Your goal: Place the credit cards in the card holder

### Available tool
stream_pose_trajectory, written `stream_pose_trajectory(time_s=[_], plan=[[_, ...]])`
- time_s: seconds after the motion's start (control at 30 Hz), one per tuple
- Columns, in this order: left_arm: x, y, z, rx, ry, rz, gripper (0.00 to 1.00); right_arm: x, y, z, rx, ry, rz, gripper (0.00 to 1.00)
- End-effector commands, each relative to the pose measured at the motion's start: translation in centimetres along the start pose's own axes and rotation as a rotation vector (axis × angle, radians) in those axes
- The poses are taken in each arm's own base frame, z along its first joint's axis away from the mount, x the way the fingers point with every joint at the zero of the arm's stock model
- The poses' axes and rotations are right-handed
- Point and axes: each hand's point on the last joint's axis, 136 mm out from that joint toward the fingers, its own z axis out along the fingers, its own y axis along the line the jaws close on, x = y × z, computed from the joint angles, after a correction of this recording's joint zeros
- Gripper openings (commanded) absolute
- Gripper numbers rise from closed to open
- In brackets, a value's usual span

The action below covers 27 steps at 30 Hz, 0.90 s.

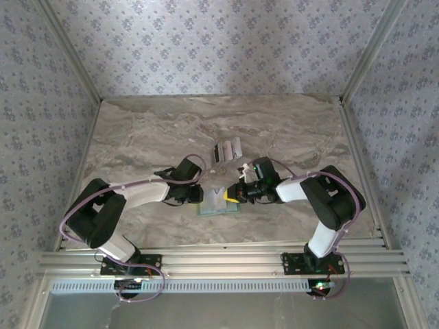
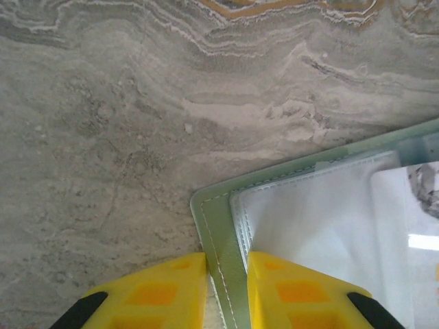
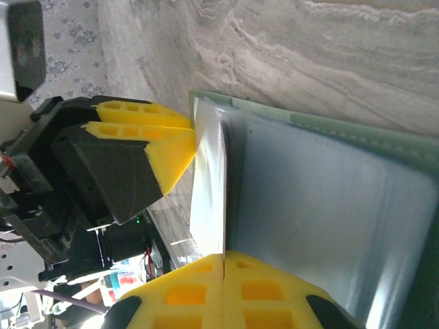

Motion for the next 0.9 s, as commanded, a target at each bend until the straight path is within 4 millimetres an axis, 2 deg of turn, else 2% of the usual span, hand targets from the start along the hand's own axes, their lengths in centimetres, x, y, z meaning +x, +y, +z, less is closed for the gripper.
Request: stream_pose_trajectory(time_s=[0.0,0.27,0.57,0.87], plan=[[1.5,0.6,1.2,-0.021,0.072,-0.015,0.21,0.5,-0.1,0.6,-0.026,0.043,-0.002,0.00],[2.0,0.4,1.5,-0.014,0.083,-0.022,0.21,0.2,-0.7,1.5,-0.001,0.041,0.008,0.00],[2.4,-0.1,1.6,-0.001,0.078,-0.017,0.20,0.1,0.2,2.4,0.035,0.013,-0.027,0.00],[3.0,-0.6,1.6,0.031,0.076,-0.022,0.20,-0.2,0.3,4.6,0.150,-0.068,-0.101,0.00]])
